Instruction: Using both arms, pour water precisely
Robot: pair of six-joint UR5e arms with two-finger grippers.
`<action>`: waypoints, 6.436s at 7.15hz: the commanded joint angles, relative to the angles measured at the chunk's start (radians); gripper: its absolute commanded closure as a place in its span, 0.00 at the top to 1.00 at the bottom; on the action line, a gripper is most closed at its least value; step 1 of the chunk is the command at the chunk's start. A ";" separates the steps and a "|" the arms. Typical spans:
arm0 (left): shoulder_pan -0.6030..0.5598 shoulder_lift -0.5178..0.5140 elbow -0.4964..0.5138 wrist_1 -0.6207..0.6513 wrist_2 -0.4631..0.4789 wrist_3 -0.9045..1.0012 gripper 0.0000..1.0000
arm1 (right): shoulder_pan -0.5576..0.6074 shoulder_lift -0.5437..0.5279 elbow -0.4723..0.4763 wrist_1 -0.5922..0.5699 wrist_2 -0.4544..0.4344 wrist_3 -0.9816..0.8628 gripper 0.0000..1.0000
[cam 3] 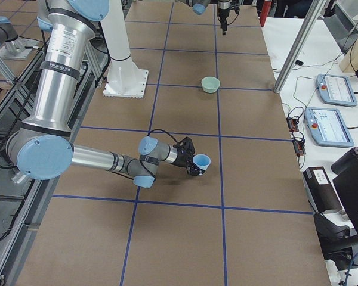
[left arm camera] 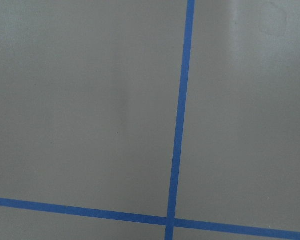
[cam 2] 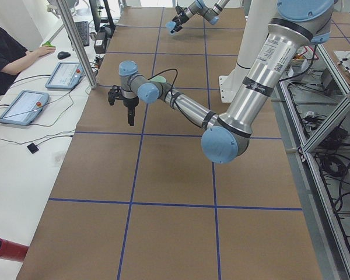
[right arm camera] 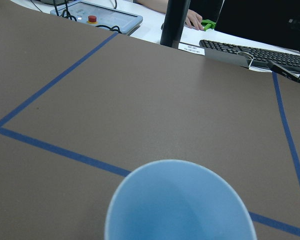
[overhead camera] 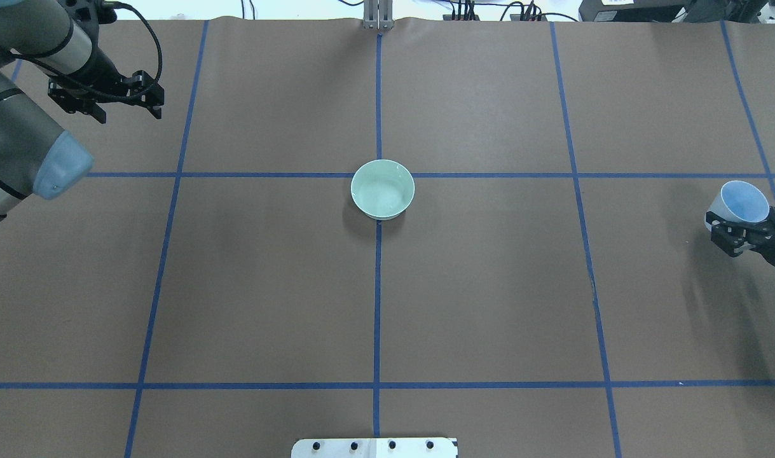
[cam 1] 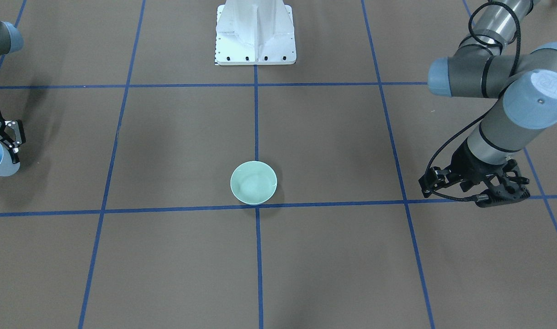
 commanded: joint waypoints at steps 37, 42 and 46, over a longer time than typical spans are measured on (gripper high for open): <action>0.394 -0.405 0.382 -0.320 0.096 -0.411 0.60 | 0.741 0.422 0.023 -1.394 0.970 -0.736 0.99; 0.390 -0.407 0.407 -0.356 0.098 -0.512 0.00 | 0.743 0.413 0.023 -1.394 1.002 -0.733 0.99; 0.159 -0.216 0.148 -0.276 -0.148 -0.421 0.00 | 0.771 0.400 0.023 -1.400 1.067 -0.724 0.99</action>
